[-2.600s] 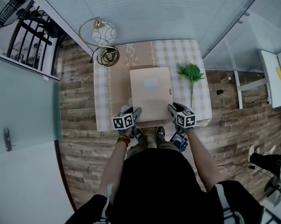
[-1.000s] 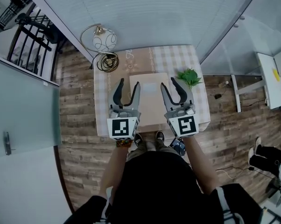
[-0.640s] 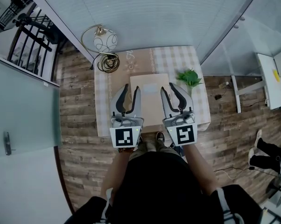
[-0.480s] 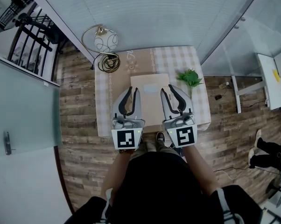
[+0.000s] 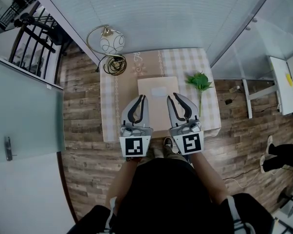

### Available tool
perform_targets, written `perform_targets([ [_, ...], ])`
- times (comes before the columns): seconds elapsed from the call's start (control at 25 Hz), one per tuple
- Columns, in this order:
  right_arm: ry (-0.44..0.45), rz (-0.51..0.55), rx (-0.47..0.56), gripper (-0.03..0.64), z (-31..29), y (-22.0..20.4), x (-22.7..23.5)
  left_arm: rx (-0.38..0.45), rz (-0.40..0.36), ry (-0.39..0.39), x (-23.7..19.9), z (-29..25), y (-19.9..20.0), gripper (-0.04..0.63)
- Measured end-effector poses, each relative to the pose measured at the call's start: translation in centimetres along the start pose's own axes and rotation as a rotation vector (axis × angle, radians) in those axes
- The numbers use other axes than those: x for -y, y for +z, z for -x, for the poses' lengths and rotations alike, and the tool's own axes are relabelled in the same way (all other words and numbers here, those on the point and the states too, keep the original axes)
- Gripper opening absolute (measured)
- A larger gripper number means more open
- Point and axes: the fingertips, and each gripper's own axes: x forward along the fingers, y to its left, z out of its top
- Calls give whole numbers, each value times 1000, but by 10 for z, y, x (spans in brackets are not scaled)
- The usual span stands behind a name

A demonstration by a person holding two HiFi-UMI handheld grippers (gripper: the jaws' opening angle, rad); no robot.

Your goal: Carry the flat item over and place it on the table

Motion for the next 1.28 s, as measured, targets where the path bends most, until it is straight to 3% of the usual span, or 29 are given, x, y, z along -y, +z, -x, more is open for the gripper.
perform_targets([
  [0.56, 11, -5, -34, 41, -1, -12, -6, -36, 32, -18, 8, 1, -15, 25],
  [1.28, 26, -62, -68, 25, -2, -27, -10, -82, 16, -20, 5, 3, -31, 20],
])
